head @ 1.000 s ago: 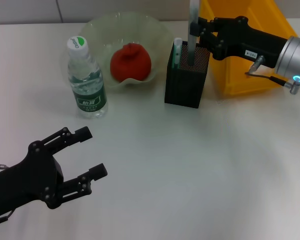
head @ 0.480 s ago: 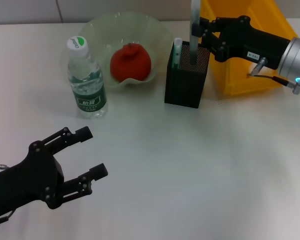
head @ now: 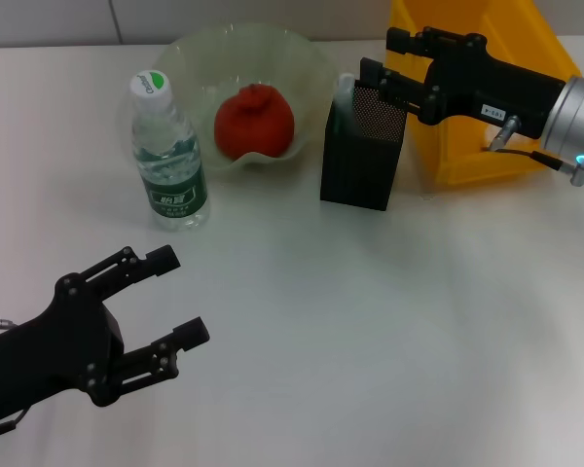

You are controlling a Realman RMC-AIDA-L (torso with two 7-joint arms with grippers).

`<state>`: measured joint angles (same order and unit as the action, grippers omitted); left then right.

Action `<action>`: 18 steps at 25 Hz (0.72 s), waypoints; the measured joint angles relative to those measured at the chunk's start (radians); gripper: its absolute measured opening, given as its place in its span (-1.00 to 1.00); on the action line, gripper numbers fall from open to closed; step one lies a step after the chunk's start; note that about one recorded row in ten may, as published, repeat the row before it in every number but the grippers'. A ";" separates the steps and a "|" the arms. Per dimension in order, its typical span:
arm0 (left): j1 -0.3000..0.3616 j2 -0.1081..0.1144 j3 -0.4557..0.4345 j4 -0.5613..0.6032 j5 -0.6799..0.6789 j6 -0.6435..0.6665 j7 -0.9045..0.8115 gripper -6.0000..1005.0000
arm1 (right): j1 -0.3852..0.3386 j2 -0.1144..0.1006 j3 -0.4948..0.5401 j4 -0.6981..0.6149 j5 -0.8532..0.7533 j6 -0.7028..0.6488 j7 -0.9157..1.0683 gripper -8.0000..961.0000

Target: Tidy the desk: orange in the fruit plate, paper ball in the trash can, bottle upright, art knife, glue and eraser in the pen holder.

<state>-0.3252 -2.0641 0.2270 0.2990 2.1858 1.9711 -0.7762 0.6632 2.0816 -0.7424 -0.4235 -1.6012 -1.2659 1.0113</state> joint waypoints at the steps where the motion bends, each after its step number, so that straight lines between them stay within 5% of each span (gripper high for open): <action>1: 0.000 0.001 0.000 0.000 0.000 0.000 0.000 0.60 | 0.000 0.000 0.000 0.000 0.000 0.000 0.000 -0.37; 6: 0.000 0.001 0.000 0.000 0.000 0.002 0.000 0.60 | -0.002 0.000 0.005 0.000 0.003 0.000 0.001 0.03; 9: 0.001 0.001 0.000 0.000 0.000 0.002 0.000 0.60 | -0.004 0.000 0.007 0.000 0.003 -0.004 0.001 0.49; 18: 0.003 0.001 0.002 0.000 0.000 0.003 0.000 0.60 | -0.023 -0.001 0.008 -0.011 0.005 -0.050 0.011 0.58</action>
<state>-0.3225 -2.0630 0.2291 0.2990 2.1859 1.9741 -0.7762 0.6398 2.0804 -0.7341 -0.4341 -1.5959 -1.3156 1.0219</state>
